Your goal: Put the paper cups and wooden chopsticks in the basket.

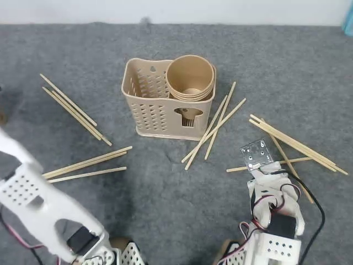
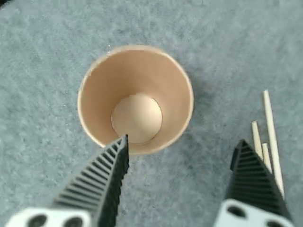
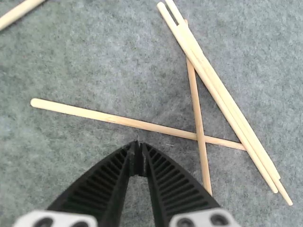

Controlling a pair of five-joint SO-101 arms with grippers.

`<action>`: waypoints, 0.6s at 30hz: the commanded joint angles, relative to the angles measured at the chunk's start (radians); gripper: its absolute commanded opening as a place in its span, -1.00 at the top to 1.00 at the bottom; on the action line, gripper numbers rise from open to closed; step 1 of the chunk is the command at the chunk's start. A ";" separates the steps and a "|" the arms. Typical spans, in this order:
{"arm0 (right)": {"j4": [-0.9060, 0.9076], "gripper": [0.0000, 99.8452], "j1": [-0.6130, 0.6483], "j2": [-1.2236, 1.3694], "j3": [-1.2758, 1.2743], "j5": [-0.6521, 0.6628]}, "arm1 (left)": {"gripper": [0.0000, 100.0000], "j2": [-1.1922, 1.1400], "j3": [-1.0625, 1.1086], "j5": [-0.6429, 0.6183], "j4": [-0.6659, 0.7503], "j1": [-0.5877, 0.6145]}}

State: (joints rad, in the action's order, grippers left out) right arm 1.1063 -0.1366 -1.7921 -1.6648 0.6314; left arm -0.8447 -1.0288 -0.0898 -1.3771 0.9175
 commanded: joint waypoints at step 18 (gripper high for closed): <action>-0.015 0.98 0.004 -0.001 -0.014 0.020 | 0.64 -0.359 -0.648 0.015 -0.227 -0.031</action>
State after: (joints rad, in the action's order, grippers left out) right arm 1.1063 -0.1366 -1.7921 -1.6648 0.6314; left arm -1.2620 -1.6303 -0.0821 -1.5827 0.9068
